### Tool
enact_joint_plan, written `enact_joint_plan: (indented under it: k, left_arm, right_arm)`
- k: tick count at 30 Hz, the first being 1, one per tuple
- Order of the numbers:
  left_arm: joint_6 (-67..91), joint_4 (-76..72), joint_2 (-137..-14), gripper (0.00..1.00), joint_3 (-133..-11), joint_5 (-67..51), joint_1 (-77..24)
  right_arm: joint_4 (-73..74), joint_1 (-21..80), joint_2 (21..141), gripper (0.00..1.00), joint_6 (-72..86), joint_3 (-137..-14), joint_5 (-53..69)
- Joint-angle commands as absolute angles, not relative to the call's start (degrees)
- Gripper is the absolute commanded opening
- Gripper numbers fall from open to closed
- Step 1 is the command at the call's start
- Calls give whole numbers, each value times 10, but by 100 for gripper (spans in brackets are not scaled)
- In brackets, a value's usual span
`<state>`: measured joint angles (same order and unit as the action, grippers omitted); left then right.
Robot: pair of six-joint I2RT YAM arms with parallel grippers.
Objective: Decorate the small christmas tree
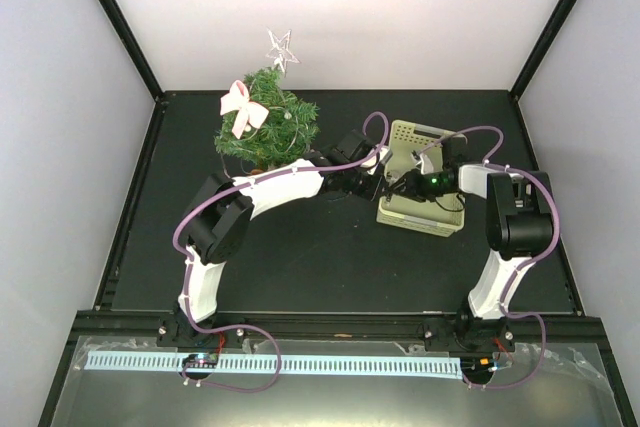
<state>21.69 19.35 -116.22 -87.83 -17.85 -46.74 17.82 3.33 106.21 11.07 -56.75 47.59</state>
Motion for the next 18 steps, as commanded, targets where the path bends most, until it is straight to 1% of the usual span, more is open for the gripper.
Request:
enact_joint_plan:
  k: [1,8,11,15,18]
  left_arm:
    - [214,179,-1151,18,-884,-179,-471]
    - [212,180,-1151,18,-883,-178,-470]
    - [211,180,-1151,18,-883,-178,-471]
    - [209,180,-1152,18,-881,-176,-470]
    - [208,180,-1153,18,-879,-177,-470]
  right_arm:
    - [99,34,1044,25,157,-558,534]
    - [61,30,1037,23,183,-542,563]
    - [33,22,1034,19,205,-529,583]
    - [28,18,1026,18,206,-521,590]
    - [16,12,1020,12,213,-513,599]
